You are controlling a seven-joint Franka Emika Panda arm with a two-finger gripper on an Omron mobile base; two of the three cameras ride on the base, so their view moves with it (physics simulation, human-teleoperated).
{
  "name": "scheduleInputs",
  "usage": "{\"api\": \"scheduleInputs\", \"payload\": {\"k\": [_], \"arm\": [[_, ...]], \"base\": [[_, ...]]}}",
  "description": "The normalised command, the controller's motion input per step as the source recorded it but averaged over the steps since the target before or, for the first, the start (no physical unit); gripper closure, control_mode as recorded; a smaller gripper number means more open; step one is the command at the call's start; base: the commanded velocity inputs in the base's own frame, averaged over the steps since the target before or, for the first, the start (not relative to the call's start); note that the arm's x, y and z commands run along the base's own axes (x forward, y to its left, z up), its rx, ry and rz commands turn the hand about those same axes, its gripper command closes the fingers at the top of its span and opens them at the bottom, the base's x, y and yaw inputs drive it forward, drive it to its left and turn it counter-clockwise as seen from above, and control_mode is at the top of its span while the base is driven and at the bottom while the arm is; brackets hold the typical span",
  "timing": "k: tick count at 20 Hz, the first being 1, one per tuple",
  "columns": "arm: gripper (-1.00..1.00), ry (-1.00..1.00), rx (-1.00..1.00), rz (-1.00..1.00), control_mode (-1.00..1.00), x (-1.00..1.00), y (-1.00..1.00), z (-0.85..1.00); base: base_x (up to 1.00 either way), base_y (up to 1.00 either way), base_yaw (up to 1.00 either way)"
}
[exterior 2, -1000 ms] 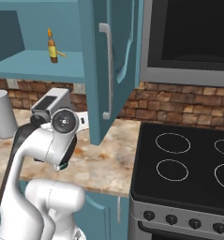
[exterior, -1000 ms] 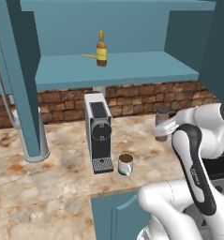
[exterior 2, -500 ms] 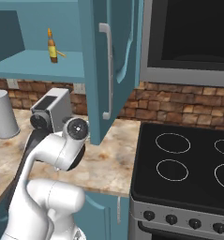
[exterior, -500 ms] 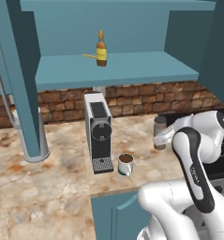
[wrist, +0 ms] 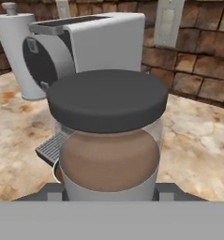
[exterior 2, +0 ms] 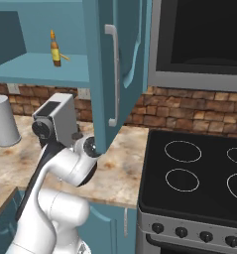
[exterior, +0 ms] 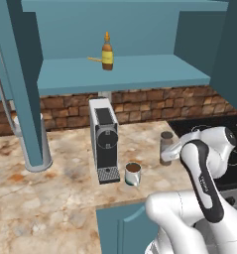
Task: Pick the cinnamon and honey bottle from the cabinet and place them next to the mug.
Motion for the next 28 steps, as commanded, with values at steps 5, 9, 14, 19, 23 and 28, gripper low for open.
{"api": "scheduleInputs", "payload": {"k": [5,9,14,19,23,28], "arm": [[1.00,0.00,0.07,0.05,-1.00,0.03,0.00,-0.50],[1.00,0.00,0.04,0.07,-1.00,0.00,0.00,-0.48],[1.00,0.00,0.03,0.10,-1.00,0.00,0.02,-0.42],[1.00,-0.01,0.00,0.10,-1.00,0.00,0.17,-0.16],[1.00,-0.04,0.00,0.06,-1.00,0.00,0.26,-0.07],[1.00,-0.02,0.00,0.03,-1.00,0.07,0.19,-0.10]], "base": [[0.00,0.00,0.00],[0.00,0.00,0.00],[0.00,0.00,0.00],[0.00,0.00,0.00],[0.00,0.00,0.00],[0.00,0.00,0.00]]}}
